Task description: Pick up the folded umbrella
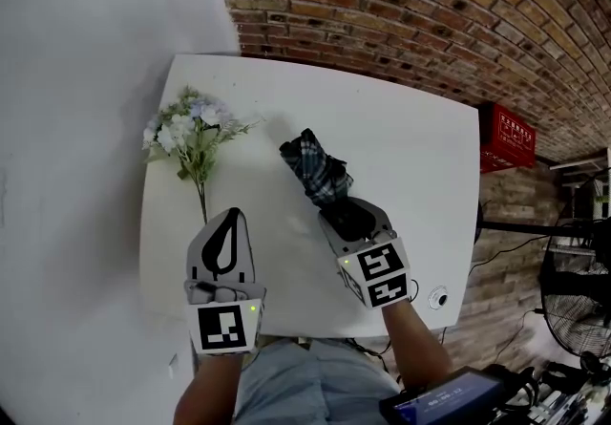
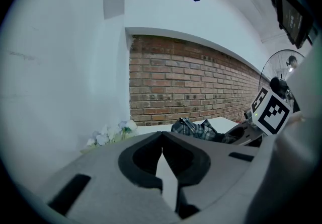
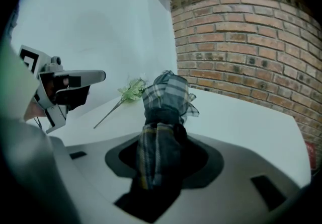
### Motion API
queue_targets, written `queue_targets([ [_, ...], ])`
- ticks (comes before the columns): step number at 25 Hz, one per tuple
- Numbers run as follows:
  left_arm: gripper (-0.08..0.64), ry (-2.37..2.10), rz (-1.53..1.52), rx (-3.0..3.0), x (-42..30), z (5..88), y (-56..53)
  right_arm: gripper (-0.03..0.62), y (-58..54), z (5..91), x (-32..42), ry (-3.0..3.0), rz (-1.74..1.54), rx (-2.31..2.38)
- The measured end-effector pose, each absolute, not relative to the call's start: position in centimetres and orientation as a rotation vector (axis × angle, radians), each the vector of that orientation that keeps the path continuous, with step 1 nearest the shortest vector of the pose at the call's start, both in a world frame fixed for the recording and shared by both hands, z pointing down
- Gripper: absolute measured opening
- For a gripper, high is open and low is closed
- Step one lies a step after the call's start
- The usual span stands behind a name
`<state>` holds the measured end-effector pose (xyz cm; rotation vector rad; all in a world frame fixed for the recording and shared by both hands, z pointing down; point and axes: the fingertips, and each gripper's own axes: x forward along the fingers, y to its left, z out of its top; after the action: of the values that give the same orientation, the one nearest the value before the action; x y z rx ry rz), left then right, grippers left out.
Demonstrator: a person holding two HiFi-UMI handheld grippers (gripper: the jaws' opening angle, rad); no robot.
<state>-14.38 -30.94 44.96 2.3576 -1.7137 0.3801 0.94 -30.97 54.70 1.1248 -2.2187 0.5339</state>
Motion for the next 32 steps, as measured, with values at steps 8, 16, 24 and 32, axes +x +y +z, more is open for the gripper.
queue_targets([
  [8,0.008,-1.729,0.382,2.372,-13.9,43.7,-29.9,0.184,-31.0,51.4,1.2,-2.28,0.487,1.169],
  [16,0.008,-1.74,0.362,2.41,-13.0,42.0,-28.8,0.184,-30.4,48.9,1.7,-2.321,0.453,1.214],
  [24,0.008,-1.754,0.347,2.442,-11.9,40.3,-27.3,0.186,-29.4,46.5,2.6,-2.361,0.41,1.259],
  [32,0.008,-1.768,0.328,2.483,-10.6,38.0,-25.9,0.186,-28.2,43.3,3.9,-2.4,0.359,1.315],
])
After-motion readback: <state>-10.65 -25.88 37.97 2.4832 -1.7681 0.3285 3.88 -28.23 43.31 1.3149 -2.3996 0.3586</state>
